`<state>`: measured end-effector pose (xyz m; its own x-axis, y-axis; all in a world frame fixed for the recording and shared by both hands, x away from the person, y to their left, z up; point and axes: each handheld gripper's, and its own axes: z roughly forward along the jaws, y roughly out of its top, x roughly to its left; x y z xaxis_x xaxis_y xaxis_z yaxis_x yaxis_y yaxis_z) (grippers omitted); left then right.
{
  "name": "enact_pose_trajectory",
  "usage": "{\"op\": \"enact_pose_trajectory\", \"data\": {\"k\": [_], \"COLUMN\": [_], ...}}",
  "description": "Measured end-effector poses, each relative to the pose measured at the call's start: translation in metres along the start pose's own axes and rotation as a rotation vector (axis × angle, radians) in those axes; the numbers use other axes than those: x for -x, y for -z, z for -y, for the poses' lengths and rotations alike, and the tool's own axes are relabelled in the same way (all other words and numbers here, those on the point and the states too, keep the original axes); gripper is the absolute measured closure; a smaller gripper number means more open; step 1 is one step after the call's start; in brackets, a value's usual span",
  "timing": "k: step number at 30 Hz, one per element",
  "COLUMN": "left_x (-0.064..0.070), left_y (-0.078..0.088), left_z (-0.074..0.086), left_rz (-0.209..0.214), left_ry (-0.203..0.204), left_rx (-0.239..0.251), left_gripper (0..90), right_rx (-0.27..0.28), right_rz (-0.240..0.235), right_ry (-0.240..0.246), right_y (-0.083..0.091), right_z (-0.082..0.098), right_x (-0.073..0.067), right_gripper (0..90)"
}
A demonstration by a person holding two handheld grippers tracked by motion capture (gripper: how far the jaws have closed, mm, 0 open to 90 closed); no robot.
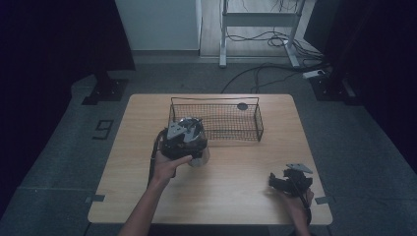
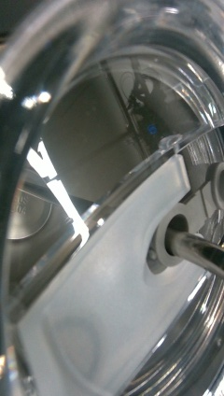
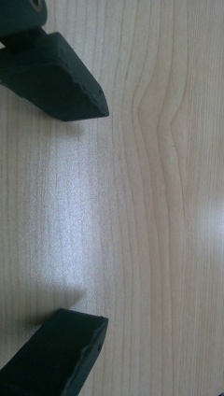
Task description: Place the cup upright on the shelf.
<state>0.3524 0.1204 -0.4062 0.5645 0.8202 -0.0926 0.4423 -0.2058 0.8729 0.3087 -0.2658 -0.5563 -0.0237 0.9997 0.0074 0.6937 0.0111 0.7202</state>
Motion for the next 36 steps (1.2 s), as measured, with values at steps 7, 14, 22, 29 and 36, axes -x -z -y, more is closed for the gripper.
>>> {"op": "enact_pose_trajectory", "data": {"k": [7,14,22,29,36], "left_x": [-0.003,-0.007,-0.009,-0.011,-0.015], "left_y": [-0.002,-0.003,-0.003,-0.005,-0.007], "left_z": [-0.005,-0.014,-0.021,-0.028,-0.038], "left_rz": [-0.003,-0.002,-0.003,-0.007,-0.012], "left_ry": [0.004,0.008,0.011,0.013,0.021], "left_rx": [-0.002,0.005,0.013,0.013,0.019], "left_gripper": [3.9,4.0,4.0,4.0,4.0], "right_rx": [0.000,-0.003,-0.001,0.000,0.000], "right_rz": [0.000,-0.001,0.000,0.000,0.000], "right_ry": [0.000,0.001,0.001,0.000,0.001], "right_y": [0.000,0.000,0.000,0.000,0.000], "right_z": [0.000,0.000,0.000,0.000,0.000], "right_x": [0.000,0.000,0.000,0.000,0.000], "right_gripper": [2.0,2.0,2.0,2.0,2.0]}}
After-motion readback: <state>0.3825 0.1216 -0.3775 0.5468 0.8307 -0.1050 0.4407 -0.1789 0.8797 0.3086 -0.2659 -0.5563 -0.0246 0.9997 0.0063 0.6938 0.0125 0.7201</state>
